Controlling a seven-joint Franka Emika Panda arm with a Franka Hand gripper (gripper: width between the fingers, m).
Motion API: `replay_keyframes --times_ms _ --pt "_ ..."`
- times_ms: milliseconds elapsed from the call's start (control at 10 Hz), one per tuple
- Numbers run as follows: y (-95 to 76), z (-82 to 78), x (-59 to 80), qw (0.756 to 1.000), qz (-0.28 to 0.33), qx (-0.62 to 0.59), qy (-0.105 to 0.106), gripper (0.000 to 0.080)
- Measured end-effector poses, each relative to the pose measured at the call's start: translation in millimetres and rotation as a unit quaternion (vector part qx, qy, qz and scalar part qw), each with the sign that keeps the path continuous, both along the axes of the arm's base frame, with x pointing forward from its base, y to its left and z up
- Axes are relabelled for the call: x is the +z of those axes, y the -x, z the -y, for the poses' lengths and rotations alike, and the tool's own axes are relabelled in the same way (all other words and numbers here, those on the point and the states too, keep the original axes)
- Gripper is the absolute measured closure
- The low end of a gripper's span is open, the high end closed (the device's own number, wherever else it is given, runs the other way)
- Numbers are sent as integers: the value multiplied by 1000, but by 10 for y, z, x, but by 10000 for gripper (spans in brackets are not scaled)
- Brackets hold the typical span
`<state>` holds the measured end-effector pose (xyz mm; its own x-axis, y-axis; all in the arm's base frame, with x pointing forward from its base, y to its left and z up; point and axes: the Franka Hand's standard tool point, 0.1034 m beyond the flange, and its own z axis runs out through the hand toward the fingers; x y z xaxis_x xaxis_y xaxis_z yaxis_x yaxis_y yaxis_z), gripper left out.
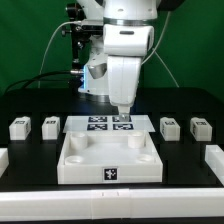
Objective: Assemble one leg
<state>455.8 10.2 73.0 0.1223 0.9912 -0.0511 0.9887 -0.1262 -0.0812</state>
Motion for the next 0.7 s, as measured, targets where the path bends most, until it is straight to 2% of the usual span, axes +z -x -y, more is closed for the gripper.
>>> replay_keyframes --times_ms 200,500,700 --pt "121 41 -94 999 -14 35 4 150" --pt "299 145 -325 998 -27 50 -5 150" --pt "284 161 -493 998 -38 47 -9 150"
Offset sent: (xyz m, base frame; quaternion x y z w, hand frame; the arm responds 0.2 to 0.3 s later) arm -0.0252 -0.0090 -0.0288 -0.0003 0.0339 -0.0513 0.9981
